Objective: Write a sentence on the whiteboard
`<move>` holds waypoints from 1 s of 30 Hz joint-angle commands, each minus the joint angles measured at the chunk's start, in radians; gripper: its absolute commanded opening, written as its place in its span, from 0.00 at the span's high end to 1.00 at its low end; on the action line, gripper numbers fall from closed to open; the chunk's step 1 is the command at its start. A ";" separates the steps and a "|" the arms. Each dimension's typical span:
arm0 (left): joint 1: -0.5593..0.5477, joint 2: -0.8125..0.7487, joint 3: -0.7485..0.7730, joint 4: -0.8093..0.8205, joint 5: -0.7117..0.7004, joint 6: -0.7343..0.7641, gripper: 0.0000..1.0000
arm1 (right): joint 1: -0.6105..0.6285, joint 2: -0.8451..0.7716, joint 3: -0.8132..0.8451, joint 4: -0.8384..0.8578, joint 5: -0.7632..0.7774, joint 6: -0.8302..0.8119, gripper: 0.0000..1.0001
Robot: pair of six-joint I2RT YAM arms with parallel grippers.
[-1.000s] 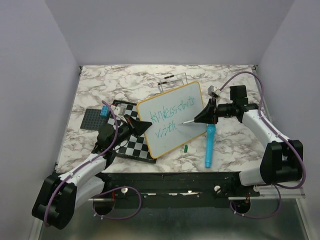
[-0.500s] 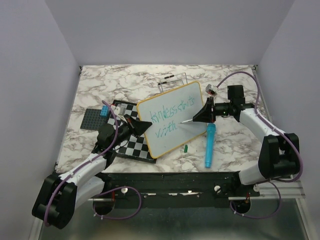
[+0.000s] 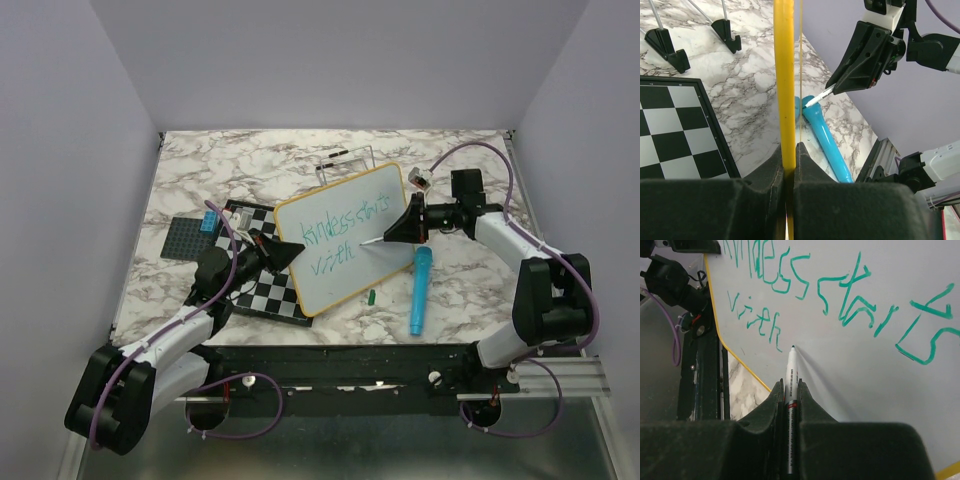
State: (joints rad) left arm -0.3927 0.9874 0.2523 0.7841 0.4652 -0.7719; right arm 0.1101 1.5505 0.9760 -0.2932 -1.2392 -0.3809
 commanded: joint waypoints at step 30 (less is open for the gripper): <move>0.002 0.005 0.039 0.061 0.047 0.031 1.00 | 0.003 0.069 0.044 -0.119 0.033 -0.099 0.99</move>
State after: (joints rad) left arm -0.3882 0.9943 0.2539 0.7830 0.4656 -0.7765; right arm 0.1101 1.6054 1.0092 -0.3668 -1.2419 -0.4290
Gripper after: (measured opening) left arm 0.109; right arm 0.149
